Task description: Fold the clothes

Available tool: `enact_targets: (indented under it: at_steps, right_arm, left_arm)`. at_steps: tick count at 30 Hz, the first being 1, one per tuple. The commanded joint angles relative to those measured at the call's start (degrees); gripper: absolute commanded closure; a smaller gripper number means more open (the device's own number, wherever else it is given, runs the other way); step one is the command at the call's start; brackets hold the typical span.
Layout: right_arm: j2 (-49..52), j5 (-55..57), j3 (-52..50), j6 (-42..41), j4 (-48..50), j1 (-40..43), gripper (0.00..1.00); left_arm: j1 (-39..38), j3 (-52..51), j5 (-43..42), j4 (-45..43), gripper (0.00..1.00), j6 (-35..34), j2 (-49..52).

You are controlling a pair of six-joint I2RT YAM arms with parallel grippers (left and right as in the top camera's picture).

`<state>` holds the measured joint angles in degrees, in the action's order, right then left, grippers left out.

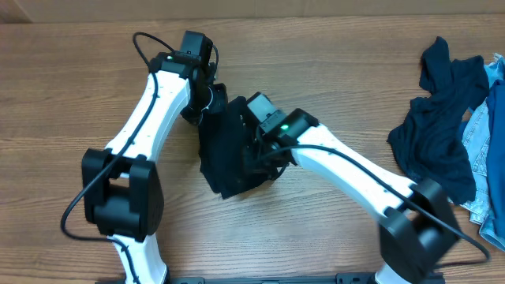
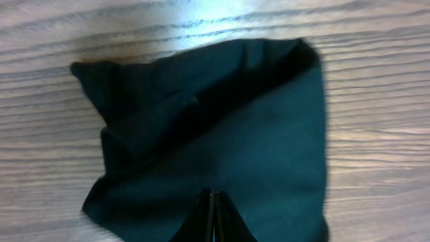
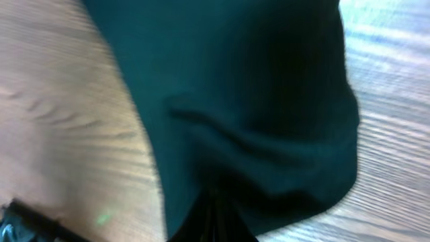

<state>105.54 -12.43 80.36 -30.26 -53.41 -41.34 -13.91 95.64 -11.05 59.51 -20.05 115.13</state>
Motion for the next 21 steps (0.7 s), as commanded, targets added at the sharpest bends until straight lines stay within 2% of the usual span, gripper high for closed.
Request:
enact_targets:
  at_steps: [1, 6, 10, 13, 17, 19, 21]
  right_arm:
    - [5.79, -4.79, 0.59, -6.27, 2.64, -0.79, 0.96]
    - [14.01, -9.84, 0.59, -10.08, 5.07, -3.98, 0.96]
    - [14.19, -10.4, 0.48, -10.01, 4.0, -3.98, 0.96]
    - [12.2, -7.72, 0.52, -4.85, 4.07, -3.58, 0.96]
    - [2.1, 1.11, 0.72, 0.57, 3.72, -3.58, 0.96]
    - [-2.86, 4.37, 0.72, 0.55, 3.39, -2.95, 0.96]
    - [-5.75, 4.9, 0.72, 0.52, 3.41, -1.01, 0.96]
  left_arm:
    - [-0.37, -0.39, -0.76, -1.64, 0.96, 3.5, 6.73]
    - [-0.26, -0.39, 0.83, -8.22, 0.96, 3.74, 11.78]
    - [1.64, 0.52, 0.24, -11.34, 0.95, 1.81, 11.72]
    - [3.56, 8.09, -1.44, -2.67, 0.95, 3.1, 11.41]
    - [4.52, 21.81, 1.66, 11.56, 0.81, 6.19, 7.56]
    - [4.37, 24.65, 2.62, 15.74, 0.76, 6.12, 4.48]
    - [3.91, 24.63, 2.45, 19.52, 0.76, 5.66, 2.25]
